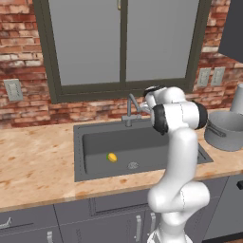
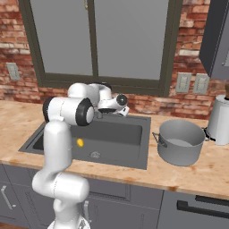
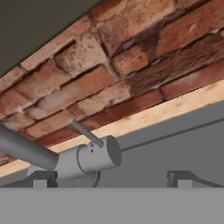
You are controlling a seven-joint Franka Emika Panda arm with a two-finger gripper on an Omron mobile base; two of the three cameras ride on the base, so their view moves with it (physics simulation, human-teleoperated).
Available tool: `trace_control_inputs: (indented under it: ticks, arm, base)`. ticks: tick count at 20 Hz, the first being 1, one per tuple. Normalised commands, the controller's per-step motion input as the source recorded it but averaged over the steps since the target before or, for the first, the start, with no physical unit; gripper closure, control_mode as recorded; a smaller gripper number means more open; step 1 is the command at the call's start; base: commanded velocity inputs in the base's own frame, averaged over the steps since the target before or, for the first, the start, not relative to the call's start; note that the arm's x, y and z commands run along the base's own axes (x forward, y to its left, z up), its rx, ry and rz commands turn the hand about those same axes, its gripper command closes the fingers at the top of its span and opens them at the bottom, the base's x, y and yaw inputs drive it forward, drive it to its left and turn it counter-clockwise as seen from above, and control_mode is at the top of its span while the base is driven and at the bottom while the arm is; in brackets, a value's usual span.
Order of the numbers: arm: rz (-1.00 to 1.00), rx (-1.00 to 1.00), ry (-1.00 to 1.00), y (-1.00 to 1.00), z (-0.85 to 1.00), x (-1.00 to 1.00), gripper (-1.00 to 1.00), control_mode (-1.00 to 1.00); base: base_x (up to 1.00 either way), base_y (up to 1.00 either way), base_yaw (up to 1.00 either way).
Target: Dump the lemon from the pot into the sink. Then turn on the water and wash the lemon. Then turn off the water and put the lemon back in the pot.
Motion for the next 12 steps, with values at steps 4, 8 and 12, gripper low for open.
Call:
trace_control_inputs:
  ticks: [4, 8, 12]
  arm:
    - [0.01, 0.01, 0.00, 0.00, -0.17, 0.18, -1.00, -1.00]
    - [0.01, 0.01, 0.00, 0.02, -0.12, 0.13, -1.00, -1.00]
    - [0.01, 0.01, -0.01, 0.02, -0.07, 0.14, -1.00, -1.00]
  base:
    - [0.00, 0.00, 0.00]
    - [0.00, 0.00, 0.00]
    - [0.00, 0.00, 0.00]
